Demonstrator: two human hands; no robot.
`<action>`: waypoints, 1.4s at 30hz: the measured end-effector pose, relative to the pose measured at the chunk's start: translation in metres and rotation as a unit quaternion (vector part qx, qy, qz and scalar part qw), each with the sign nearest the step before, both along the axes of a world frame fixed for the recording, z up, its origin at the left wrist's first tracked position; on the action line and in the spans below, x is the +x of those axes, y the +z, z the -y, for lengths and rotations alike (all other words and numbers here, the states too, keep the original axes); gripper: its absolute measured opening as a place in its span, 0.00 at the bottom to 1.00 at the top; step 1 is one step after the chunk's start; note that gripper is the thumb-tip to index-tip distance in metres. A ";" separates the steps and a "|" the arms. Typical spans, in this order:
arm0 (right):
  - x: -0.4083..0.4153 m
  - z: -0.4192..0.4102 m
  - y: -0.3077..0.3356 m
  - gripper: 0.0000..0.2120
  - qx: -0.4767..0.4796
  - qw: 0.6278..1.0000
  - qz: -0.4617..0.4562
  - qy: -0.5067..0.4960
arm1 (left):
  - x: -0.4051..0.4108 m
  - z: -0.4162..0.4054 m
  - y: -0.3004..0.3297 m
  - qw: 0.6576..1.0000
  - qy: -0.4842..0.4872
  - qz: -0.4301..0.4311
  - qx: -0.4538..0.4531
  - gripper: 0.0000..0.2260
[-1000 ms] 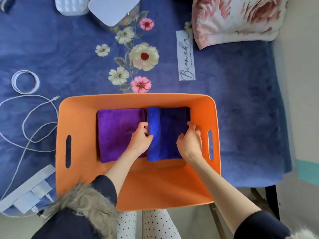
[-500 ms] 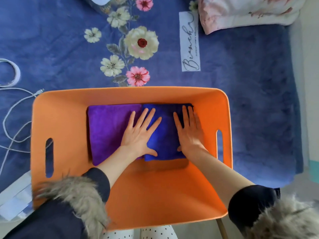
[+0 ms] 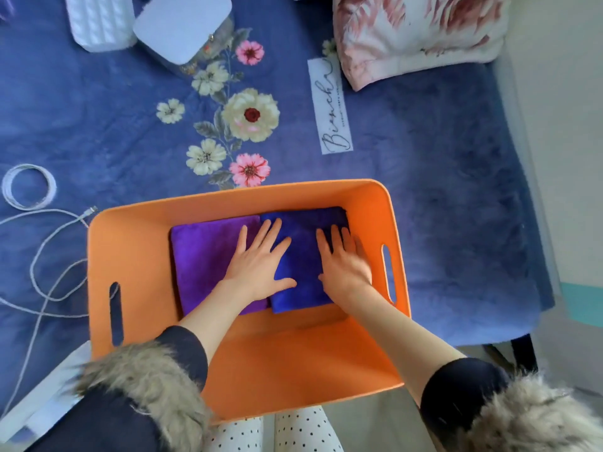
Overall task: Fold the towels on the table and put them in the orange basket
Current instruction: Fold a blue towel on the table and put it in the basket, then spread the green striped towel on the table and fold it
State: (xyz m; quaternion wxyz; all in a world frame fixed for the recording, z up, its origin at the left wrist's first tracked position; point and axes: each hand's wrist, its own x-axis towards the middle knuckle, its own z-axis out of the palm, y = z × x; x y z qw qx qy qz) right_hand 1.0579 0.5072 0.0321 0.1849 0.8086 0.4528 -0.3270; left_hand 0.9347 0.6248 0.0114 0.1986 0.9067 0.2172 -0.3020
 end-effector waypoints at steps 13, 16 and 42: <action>-0.038 0.058 0.185 0.27 0.275 0.891 -0.014 -0.362 | -0.010 0.005 0.185 0.945 0.142 0.279 -0.094 0.22; -0.059 0.086 0.210 0.28 0.284 0.861 0.021 -0.421 | 0.000 0.017 0.213 0.948 0.046 0.296 -0.104 0.22; -0.572 0.320 0.336 0.28 0.223 0.309 0.352 -0.855 | -0.222 0.360 0.346 0.612 -0.692 0.269 -0.274 0.22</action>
